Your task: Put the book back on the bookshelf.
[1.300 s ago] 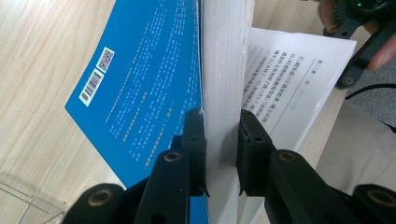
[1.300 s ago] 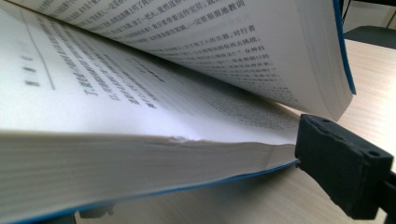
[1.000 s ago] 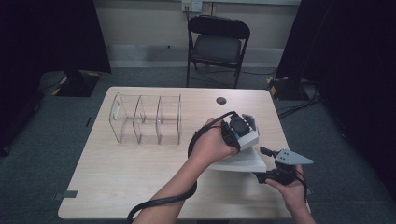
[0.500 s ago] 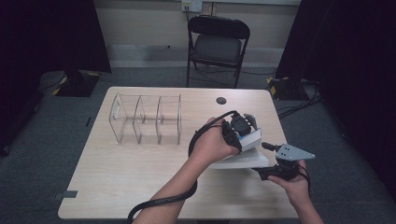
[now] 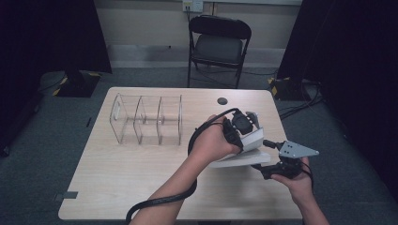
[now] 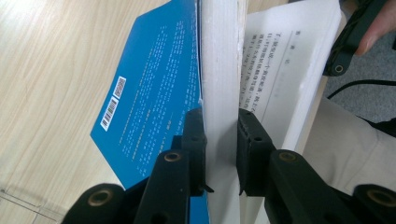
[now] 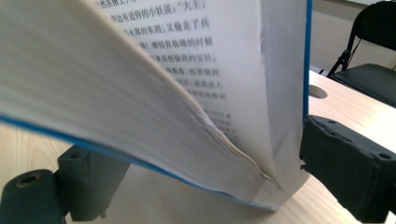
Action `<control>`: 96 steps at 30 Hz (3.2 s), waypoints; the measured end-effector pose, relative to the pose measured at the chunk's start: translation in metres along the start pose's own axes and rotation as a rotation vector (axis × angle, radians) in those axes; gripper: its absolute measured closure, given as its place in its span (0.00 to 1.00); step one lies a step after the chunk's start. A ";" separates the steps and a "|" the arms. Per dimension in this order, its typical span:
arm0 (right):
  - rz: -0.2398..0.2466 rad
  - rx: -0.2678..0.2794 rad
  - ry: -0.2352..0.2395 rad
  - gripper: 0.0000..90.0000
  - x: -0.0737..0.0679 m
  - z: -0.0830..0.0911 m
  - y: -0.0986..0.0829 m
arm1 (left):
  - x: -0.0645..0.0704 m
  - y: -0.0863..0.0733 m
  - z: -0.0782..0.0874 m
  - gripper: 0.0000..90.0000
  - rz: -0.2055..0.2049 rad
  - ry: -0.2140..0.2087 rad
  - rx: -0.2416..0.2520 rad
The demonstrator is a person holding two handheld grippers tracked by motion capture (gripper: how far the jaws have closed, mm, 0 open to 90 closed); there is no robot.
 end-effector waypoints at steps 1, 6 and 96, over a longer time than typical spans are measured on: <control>0.007 -0.002 -0.001 0.10 0.000 0.000 0.002 | 0.001 0.000 0.000 0.84 0.008 -0.002 0.006; 0.016 -0.007 0.010 0.10 0.002 -0.002 0.005 | 0.000 -0.001 0.000 0.84 0.003 -0.012 0.009; -0.052 -0.005 0.253 0.65 0.027 -0.012 0.026 | -0.041 -0.087 0.039 0.26 0.052 0.063 0.271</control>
Point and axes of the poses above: each handheld gripper's, and its own axes: z roughly backward along the jaws, y roughly out of its top, x roughly to its right, the point moved 5 cm from there along -z, roughly forward along the jaws, and after that the axes turned 13 degrees about -y, right-handed, at the moved point
